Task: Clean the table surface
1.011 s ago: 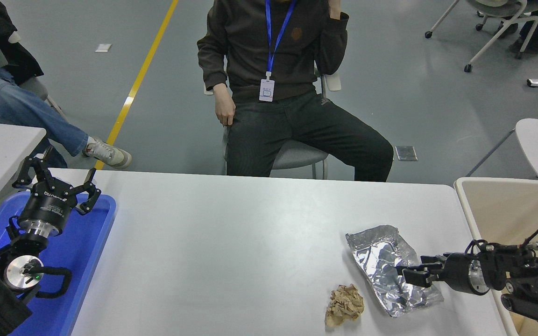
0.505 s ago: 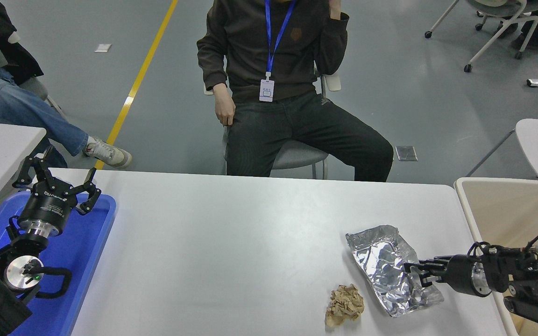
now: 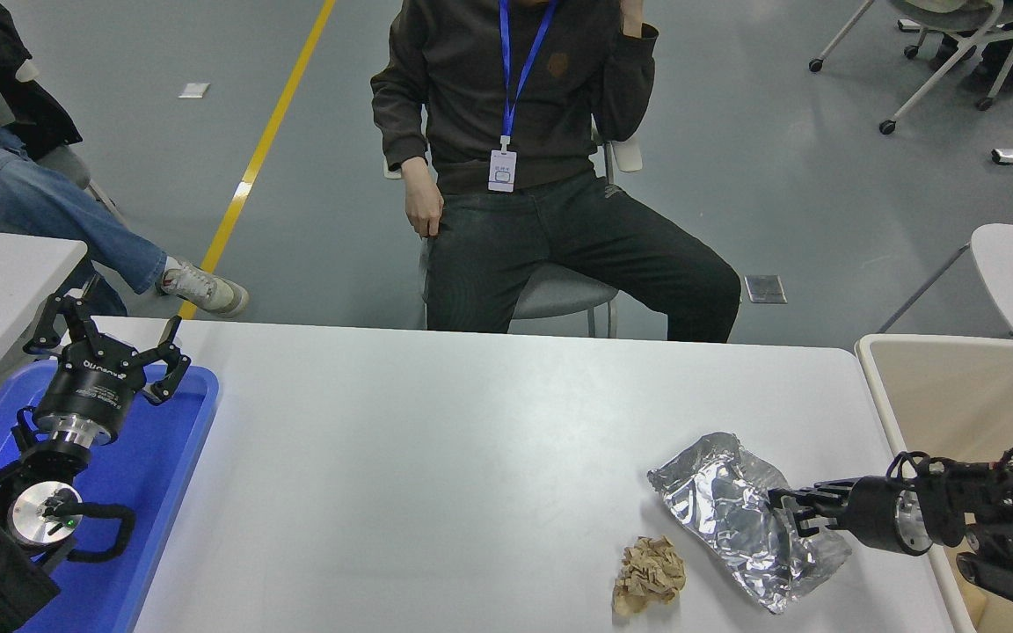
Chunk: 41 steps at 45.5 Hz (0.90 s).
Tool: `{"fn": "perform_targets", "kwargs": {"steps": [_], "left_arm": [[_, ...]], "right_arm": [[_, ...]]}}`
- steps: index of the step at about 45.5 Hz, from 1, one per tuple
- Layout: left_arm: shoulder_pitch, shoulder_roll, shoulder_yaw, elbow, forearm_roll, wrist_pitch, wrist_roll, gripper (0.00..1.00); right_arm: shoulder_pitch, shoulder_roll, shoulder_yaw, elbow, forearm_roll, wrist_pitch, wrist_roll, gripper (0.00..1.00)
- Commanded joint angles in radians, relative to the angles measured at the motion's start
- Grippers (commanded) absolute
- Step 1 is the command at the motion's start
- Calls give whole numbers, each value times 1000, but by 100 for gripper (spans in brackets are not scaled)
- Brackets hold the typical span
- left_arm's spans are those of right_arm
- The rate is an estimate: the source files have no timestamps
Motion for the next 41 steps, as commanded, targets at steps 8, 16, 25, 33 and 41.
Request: {"fn": "perform_targets", "kwargs": {"steps": [8,16,25,33,41], "left_arm": [[0,0,0,-1,0,0,-1,100],[0,0,0,0,0,0,1,100],[0,0,0,1,0,0,1,100],[0,0,0,1,0,2,1,100],[0,0,0,1,0,0,1,100]], "right_arm": [[118,-39,10,17,134,15,48,0],[190,-105,13,101,135,63,83,0],[346,-228,17,294,137,94,95,0],[469,-310,76,362,157,187,95,0],[511,-347,135,360,157,262,95,0]]}}
